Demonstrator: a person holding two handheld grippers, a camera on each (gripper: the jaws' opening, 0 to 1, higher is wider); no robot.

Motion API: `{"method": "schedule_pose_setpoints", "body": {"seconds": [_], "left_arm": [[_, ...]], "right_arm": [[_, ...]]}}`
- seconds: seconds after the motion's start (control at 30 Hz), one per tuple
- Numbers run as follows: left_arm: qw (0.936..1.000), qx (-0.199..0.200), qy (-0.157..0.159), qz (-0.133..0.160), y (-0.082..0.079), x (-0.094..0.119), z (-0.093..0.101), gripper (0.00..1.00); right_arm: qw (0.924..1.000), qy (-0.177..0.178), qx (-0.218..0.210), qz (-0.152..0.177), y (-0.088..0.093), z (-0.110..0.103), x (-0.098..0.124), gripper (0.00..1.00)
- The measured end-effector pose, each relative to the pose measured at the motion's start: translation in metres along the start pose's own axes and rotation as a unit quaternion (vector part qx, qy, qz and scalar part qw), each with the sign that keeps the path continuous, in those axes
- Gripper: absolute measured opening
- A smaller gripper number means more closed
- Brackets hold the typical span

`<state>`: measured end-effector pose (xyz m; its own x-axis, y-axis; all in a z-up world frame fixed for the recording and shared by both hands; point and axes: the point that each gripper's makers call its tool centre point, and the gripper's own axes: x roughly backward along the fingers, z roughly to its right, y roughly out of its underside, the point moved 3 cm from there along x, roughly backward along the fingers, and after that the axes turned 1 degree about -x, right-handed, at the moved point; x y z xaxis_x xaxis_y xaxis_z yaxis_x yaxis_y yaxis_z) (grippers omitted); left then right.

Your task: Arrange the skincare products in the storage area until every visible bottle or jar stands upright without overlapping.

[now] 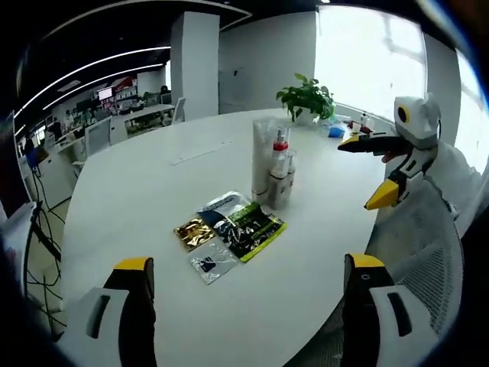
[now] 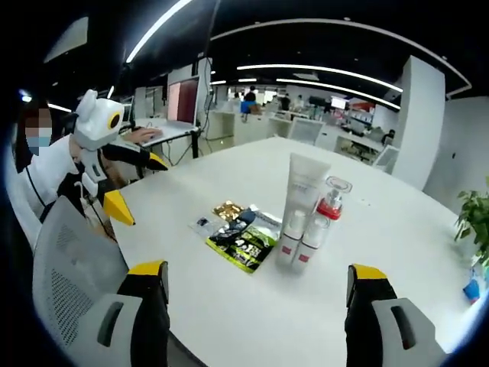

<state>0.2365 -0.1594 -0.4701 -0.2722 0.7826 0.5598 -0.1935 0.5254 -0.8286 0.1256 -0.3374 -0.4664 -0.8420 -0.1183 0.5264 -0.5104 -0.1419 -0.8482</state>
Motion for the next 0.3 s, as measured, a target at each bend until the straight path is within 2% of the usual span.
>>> {"method": "schedule_pose_setpoints", "body": {"seconds": [0.2, 0.3], "left_arm": [[1.0, 0.002, -0.003, 0.008, -0.0042, 0.0025, 0.0008, 0.99], [0.9998, 0.007, -0.015, 0.01, -0.004, 0.0028, -0.0035, 0.99]], "right_arm": [[1.0, 0.002, -0.008, 0.002, 0.0001, -0.0014, -0.0004, 1.0], [0.9999, 0.003, -0.011, 0.002, 0.0, -0.0014, -0.0002, 1.0]]}}
